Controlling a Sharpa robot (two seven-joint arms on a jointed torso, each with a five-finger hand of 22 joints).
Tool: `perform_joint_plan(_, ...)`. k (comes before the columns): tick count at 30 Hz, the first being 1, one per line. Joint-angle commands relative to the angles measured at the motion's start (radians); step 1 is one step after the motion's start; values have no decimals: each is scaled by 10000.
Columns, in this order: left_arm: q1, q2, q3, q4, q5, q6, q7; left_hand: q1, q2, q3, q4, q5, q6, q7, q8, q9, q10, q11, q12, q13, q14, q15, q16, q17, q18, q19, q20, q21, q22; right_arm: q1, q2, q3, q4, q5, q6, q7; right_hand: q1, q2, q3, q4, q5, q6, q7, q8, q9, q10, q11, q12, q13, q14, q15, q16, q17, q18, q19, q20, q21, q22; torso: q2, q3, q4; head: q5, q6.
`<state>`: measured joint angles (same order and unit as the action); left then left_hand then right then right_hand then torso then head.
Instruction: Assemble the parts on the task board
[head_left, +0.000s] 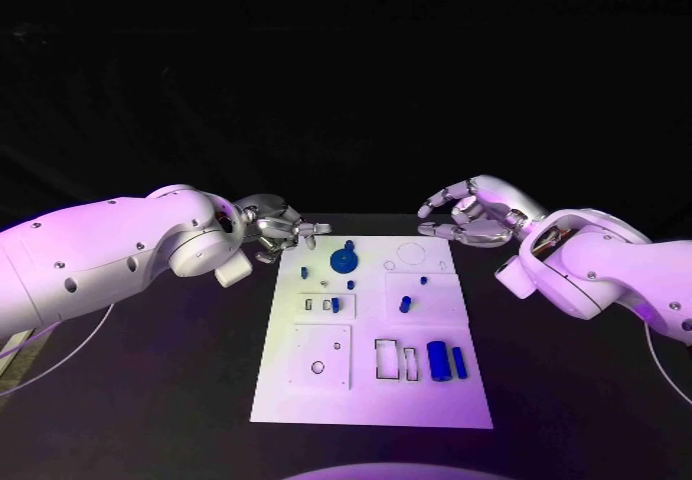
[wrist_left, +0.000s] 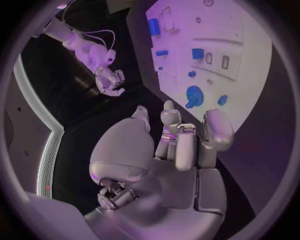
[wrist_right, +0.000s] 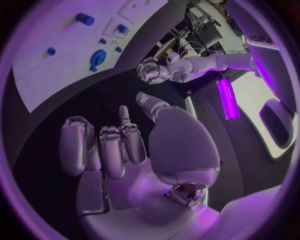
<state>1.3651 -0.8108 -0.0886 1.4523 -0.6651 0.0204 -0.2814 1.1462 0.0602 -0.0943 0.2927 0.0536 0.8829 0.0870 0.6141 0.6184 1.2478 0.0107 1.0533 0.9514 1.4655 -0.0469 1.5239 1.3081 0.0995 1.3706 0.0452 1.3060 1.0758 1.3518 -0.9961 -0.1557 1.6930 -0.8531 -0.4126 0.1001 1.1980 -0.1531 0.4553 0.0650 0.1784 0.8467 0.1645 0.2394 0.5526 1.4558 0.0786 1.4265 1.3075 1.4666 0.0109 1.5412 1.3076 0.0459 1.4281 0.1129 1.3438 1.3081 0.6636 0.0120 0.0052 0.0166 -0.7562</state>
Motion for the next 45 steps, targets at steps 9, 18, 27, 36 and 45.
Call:
perform_joint_plan(9, 412, 1062, -174, -552, -3058, 2039, -2261, -248, 487, -620, 19, -45, -136, -100, 229, 397, 56, -52, 434, 537, 817, -95, -31, 1882, -158, 61, -28, 316, 457, 67, 57, -1, -991, 1578, 235, 593, 199, 9, 119, -29, 149, -404, 39, 104, 129, -1792, 41, -2233, -724, 201, -50, -983, -238, 629, -1397, -24, -2117, -1073, -230, 81, -8, 109, -209)
perform_joint_plan(18, 536, 2012, -628, -1089, -3334, 2682, -2521, 349, 939, -479, -19, -39, -526, 17, -119, 411, -349, 36, 26, 184, 745, -48, -189, 1692, -136, 153, -27, 263, 359, 79, 500, -4, -2001, 3555, -89, 1429, 621, -171, 1450, -225, 247, -680, 459, 20, -15, -5573, 502, -9067, -6815, -4268, 566, -8600, -7534, 1260, -5879, 542, -8519, -5611, -249, 104, -6, 122, -292)
perform_joint_plan(27, 563, 2539, -1079, -1377, -3040, 2838, -2612, 567, 983, -275, -2, -36, -603, 71, -331, 416, -489, 78, -77, 133, 964, -21, 282, 2361, -344, 749, -30, 871, 1463, 84, 758, -5, -2564, 4159, -431, 1775, 497, -323, 1525, -382, 540, -697, 727, -135, -383, -5334, 903, -10685, -9529, -5148, 1144, -11458, -8902, 1350, -6479, 1248, -10621, -7360, -218, 97, -11, 155, -332)
perform_joint_plan(36, 519, 2905, -1323, -1649, -2888, 2997, -2648, 374, 863, -286, 8, -36, -548, 77, -372, 452, -426, 88, 28, 254, 1006, -7, 372, 2488, -393, 872, -19, 1014, 1729, 84, 895, -6, -2728, 4298, -545, 1846, 392, -389, 1240, -486, 747, -722, 830, -195, -613, -5366, 1052, -10852, -10541, -5437, 1346, -12251, -9247, 1358, -6489, 1479, -11499, -8233, -192, 96, -30, 178, -362)
perform_joint_plan(45, 420, 3057, -1359, -1786, -2821, 3024, -2653, 398, 851, -110, -14, -32, -515, 59, -386, 492, -434, 73, 29, 255, 1021, -14, 404, 2533, -410, 912, -19, 1066, 1827, 83, 938, -7, -2742, 4321, -577, 1871, 392, -380, 1222, -496, 760, -716, 837, -193, -631, -5360, 1055, -10846, -10613, -5426, 1348, -12290, -9267, 1364, -6459, 1487, -11548, -8295, -180, 103, -35, 164, -414)
